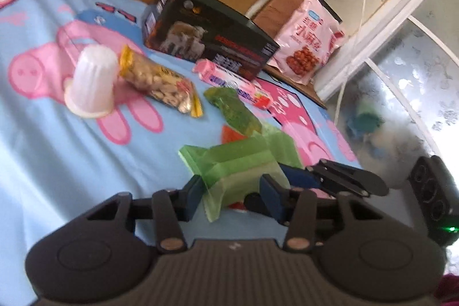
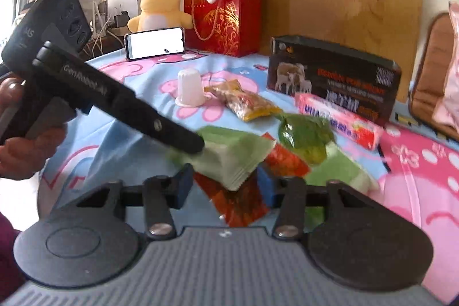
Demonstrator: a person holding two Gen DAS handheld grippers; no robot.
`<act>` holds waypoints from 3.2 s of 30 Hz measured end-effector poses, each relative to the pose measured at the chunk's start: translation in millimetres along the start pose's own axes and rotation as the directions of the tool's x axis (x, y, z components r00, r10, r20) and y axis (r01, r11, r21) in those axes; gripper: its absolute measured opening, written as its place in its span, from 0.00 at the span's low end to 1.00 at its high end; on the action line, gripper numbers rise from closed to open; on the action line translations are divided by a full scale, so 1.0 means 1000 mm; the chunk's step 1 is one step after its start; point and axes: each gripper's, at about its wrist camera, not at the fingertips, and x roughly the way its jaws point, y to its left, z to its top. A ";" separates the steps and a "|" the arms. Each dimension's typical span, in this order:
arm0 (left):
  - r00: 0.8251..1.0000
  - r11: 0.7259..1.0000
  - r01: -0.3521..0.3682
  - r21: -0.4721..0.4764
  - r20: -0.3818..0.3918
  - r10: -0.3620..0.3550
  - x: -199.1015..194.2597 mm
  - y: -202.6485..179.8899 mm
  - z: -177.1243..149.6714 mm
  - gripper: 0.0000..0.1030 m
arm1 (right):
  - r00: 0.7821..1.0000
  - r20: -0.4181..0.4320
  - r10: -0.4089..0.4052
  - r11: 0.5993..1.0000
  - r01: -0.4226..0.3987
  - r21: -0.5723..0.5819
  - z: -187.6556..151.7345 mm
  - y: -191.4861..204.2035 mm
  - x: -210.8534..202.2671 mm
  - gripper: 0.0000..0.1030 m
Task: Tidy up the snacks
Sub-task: 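Grasp the green square packet with the left gripper and lift it, then drop the green square packet into the black tin, then grasp the light green packet with the left gripper, then carry the light green packet into the black tin and release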
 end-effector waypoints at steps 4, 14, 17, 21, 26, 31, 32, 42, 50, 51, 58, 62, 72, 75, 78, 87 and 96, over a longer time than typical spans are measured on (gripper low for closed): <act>1.000 1.000 0.000 0.030 0.020 -0.001 -0.004 -0.008 0.012 0.43 | 1.000 0.024 0.005 0.999 -0.006 0.037 0.004 -0.004 -0.001 0.40; 0.988 0.971 -0.070 0.230 0.153 0.035 0.015 -0.062 0.111 0.48 | 0.978 0.178 -0.112 0.992 0.100 0.076 0.052 -0.045 -0.006 0.40; 0.970 0.962 -0.143 0.232 0.228 0.089 0.039 -0.070 0.155 0.62 | 0.960 0.221 -0.171 0.985 0.159 0.072 0.087 -0.071 0.014 0.42; 0.963 0.978 -0.176 0.111 0.225 0.148 0.053 -0.054 0.169 0.61 | 0.946 0.160 -0.282 0.957 0.265 0.120 0.120 -0.105 0.051 0.46; 0.990 0.994 -0.033 0.106 0.137 0.019 0.045 -0.045 0.113 0.61 | 0.959 0.121 -0.256 0.938 0.216 0.271 0.078 -0.120 0.013 0.47; 0.999 0.980 0.048 0.192 -0.012 -0.047 0.064 -0.065 0.069 0.61 | 0.982 0.051 -0.183 0.925 0.154 0.348 0.020 -0.090 -0.021 0.59; 0.999 0.973 0.050 0.224 -0.023 -0.046 0.068 -0.071 0.064 0.61 | 0.985 0.043 -0.166 0.925 0.140 0.353 0.012 -0.080 -0.024 0.64; 0.998 0.964 0.034 0.265 -0.063 -0.018 0.100 -0.093 0.064 0.61 | 0.922 -0.052 -0.385 0.909 0.388 0.154 -0.016 -0.040 -0.045 0.63; 0.995 0.958 -0.033 0.285 -0.081 0.059 0.132 -0.097 0.072 0.63 | 0.889 -0.037 -0.456 0.848 0.447 0.284 -0.030 -0.066 -0.095 0.64; 0.993 0.960 -0.030 0.278 -0.099 0.060 0.136 -0.096 0.072 0.59 | 0.910 -0.028 -0.413 0.866 0.402 0.296 -0.029 -0.062 -0.093 0.64; 0.986 0.948 -0.016 0.317 -0.151 0.067 0.136 -0.099 0.055 0.47 | 0.940 -0.061 -0.335 0.921 0.341 0.190 -0.018 -0.026 -0.041 0.63; 0.984 0.960 -0.007 0.280 -0.167 0.056 0.121 -0.098 0.050 0.47 | 0.894 -0.071 -0.443 0.883 0.449 0.136 -0.020 -0.033 -0.041 0.63; 0.991 0.973 0.037 0.229 -0.135 -0.006 0.098 -0.096 0.052 0.54 | 0.947 -0.050 -0.317 0.870 0.311 0.382 -0.038 -0.071 -0.099 0.63; 0.987 0.960 0.054 0.273 -0.162 -0.010 0.103 -0.103 0.046 0.51 | 0.976 -0.046 -0.211 0.910 0.213 0.355 -0.038 -0.051 -0.095 0.62; 0.973 0.950 0.071 0.304 -0.231 0.001 0.114 -0.105 0.033 0.44 | 0.980 -0.081 -0.180 0.917 0.197 0.347 -0.037 -0.036 -0.077 0.50; 0.979 0.966 0.095 0.240 -0.200 -0.047 0.101 -0.101 0.031 0.43 | 0.940 -0.077 -0.333 0.899 0.341 0.274 -0.030 -0.039 -0.060 0.24; 0.997 0.973 0.077 0.216 -0.023 -0.074 0.071 -0.108 0.093 0.42 | 0.931 0.096 -0.351 0.921 0.325 0.217 0.019 -0.058 -0.056 0.19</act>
